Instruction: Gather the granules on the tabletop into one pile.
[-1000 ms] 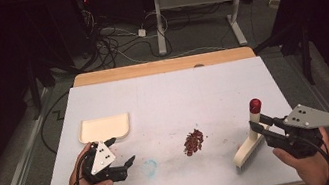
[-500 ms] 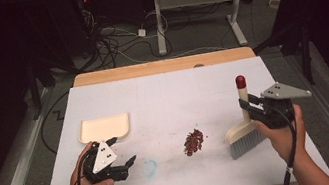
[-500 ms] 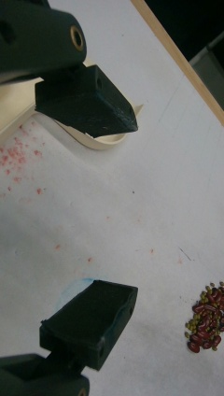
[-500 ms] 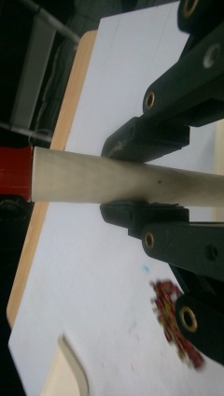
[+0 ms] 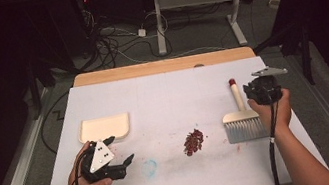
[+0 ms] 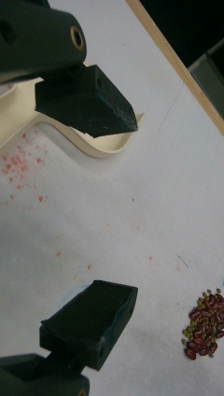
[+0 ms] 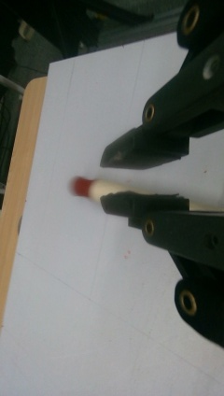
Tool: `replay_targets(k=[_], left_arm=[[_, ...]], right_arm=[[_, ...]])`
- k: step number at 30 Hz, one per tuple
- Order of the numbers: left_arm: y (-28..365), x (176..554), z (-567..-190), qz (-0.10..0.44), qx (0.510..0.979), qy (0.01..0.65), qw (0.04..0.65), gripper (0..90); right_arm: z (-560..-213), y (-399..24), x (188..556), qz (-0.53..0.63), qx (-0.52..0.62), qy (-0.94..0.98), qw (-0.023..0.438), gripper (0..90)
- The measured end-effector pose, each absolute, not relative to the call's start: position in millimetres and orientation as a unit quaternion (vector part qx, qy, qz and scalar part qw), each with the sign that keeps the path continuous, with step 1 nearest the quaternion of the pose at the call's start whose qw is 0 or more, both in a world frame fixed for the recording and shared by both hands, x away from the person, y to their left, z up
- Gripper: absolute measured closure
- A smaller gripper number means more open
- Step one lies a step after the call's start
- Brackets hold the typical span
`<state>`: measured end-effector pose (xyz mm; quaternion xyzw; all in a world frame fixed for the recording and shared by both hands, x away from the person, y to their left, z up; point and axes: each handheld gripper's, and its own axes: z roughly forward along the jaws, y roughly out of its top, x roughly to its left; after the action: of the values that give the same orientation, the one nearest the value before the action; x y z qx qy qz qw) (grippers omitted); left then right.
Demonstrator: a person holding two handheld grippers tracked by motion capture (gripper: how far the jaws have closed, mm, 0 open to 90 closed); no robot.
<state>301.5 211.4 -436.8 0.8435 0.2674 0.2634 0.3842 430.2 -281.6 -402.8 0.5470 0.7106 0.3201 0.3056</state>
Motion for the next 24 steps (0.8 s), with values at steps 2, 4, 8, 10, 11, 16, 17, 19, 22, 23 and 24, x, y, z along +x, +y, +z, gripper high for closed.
replay_targets(k=[2, 4, 8, 10, 11, 16, 17, 19, 22, 23, 24], left_arm=[[211.2, 301.4, -436.9, 0.263, 0.843, 0.267, 0.384, 17.8], [210.9, 301.4, -436.9, 0.263, 0.844, 0.267, 0.384, 17.7], [209.7, 301.2, -436.9, 0.264, 0.844, 0.267, 0.384, 17.7], [209.1, 301.1, -436.9, 0.264, 0.844, 0.266, 0.383, 17.8], [209.0, 301.1, -437.1, 0.264, 0.844, 0.267, 0.384, 17.7], [209.0, 300.8, -437.8, 0.265, 0.843, 0.269, 0.383, 17.7], [208.9, 300.8, -437.8, 0.265, 0.842, 0.270, 0.384, 17.7], [208.8, 300.7, -437.7, 0.267, 0.842, 0.270, 0.383, 17.7], [207.5, 301.0, -437.8, 0.268, 0.841, 0.272, 0.384, 17.6], [206.6, 301.2, -437.9, 0.269, 0.841, 0.272, 0.383, 17.2], [205.4, 301.3, -438.2, 0.271, 0.840, 0.274, 0.381, 16.7]], right_arm=[[-405.4, -284.7, 430.1, 0.326, 0.551, 0.711, 0.292, 73.6], [-405.4, -284.5, 427.0, 0.328, 0.540, 0.714, 0.303, 72.2], [-404.1, -283.2, 420.6, 0.349, 0.518, 0.719, 0.306, 67.9], [-402.5, -283.6, 416.7, 0.366, 0.506, 0.717, 0.309, 66.8], [-401.6, -284.1, 414.6, 0.376, 0.500, 0.717, 0.307, 65.6], [-394.3, -285.7, 399.1, 0.427, 0.459, 0.717, 0.305, 56.7], [-392.1, -285.3, 394.6, 0.436, 0.446, 0.718, 0.308, 54.6], [-387.5, -283.3, 384.2, 0.446, 0.418, 0.724, 0.319, 49.9], [-381.6, -280.6, 367.5, 0.464, 0.370, 0.737, 0.323, 42.3], [-380.3, -280.0, 361.6, 0.469, 0.358, 0.738, 0.327, 39.5], [-379.3, -280.0, 355.5, 0.480, 0.345, 0.738, 0.325, 38.3]])
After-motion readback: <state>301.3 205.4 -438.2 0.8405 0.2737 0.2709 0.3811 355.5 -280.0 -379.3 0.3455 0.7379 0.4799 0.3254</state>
